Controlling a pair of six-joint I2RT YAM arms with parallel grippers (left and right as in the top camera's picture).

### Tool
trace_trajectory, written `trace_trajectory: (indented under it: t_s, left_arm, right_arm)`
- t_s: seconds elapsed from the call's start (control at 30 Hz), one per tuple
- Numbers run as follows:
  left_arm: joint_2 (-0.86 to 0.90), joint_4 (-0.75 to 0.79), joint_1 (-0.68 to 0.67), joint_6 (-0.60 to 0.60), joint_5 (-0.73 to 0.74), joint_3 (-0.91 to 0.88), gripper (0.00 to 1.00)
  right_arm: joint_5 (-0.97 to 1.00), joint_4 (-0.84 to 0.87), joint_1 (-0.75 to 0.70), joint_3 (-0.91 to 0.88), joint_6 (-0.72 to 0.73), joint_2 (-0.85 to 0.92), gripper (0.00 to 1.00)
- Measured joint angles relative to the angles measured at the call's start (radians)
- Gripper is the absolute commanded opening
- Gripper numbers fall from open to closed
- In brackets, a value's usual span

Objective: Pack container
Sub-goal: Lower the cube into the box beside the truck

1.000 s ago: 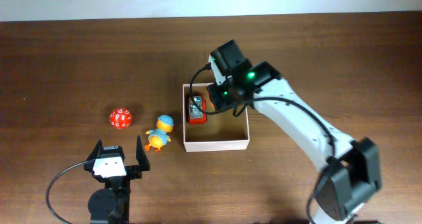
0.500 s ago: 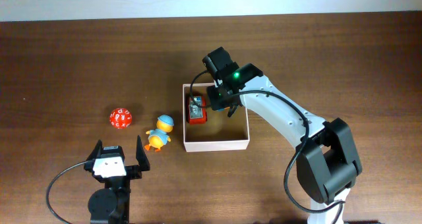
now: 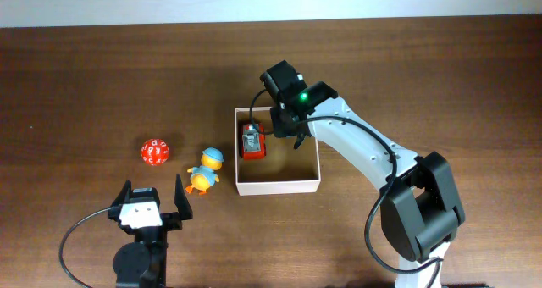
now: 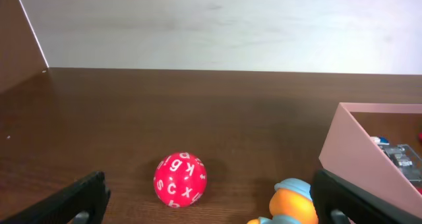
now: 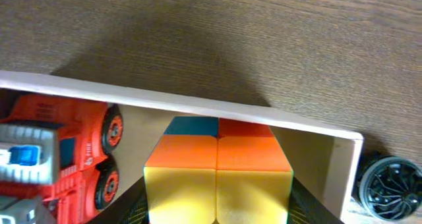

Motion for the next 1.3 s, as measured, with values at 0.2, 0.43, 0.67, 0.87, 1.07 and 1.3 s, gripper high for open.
trace_trajectory:
  t_s: [0.2,0.43,0.67,0.87,1.07,1.3]
  left_arm:
    - [0.0,0.0,0.0,0.0,0.0,0.0,0.99]
    - [0.0,0.0,0.0,0.0,0.0,0.0,0.99]
    - [0.0,0.0,0.0,0.0,0.0,0.0,0.99]
    - [0.0,0.0,0.0,0.0,0.0,0.0,0.99]
    - [0.0,0.0,0.0,0.0,0.0,0.0,0.99]
    - [0.0,0.0,0.0,0.0,0.0,0.0,0.99]
  right_arm:
    - [0.011,0.0,0.0,0.0,0.011,0.0,0.65]
    - [0.014,0.0,0.0,0.0,0.011,0.0,0.64]
    - [-0.076,0.011,0.0,0.0,-0.03,0.0,0.3]
    - [-0.188,-0.025,0.0,0.0,-0.075,0.0,0.17]
    - [-0.259,-0.068,0.0,0.0,-0.124,0.0,0.17]
    - [-0.328,-0.049,0.0,0.0,-0.192,0.0,0.17]
